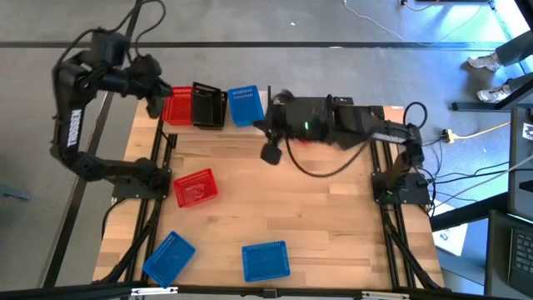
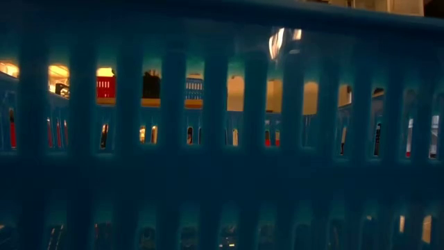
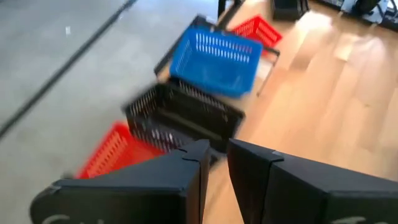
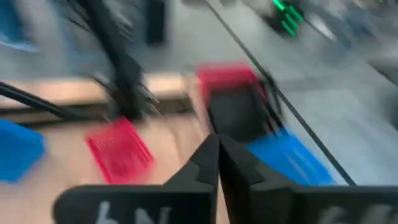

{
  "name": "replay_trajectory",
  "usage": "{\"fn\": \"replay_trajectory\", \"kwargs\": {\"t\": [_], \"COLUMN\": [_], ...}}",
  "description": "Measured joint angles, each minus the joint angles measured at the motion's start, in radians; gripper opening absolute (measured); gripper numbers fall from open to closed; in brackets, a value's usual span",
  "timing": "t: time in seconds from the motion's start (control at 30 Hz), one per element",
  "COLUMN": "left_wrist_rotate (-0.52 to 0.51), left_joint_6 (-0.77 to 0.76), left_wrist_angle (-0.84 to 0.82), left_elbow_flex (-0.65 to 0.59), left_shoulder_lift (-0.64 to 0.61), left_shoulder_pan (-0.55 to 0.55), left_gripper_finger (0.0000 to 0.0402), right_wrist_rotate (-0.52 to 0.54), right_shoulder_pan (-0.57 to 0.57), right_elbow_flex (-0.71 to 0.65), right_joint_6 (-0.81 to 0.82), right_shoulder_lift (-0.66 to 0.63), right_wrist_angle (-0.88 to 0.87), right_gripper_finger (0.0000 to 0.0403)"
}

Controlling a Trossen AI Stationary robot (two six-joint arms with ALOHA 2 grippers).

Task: Stack baskets on shelf by color
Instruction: Stack the bottom black bin on the other black bin on the shelf

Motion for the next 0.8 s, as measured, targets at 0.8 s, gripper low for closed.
{"fn": "replay_trajectory", "kwargs": {"t": [0.8], "left_wrist_rotate": [-0.096], "left_joint_6": [0.192], "left_wrist_angle": [0.009], "left_elbow_flex": [-0.458], "left_shoulder_lift": [-0.217], "left_shoulder_pan": [0.0], "left_gripper_finger": [0.005], "right_wrist_rotate": [-0.464], "right_shoulder_pan": [-0.237], "right_elbow_flex": [0.0], "right_joint_6": [0.088], "right_shoulder_lift": [0.25], "right_wrist_angle": [0.417], "right_gripper_finger": [0.0]}}
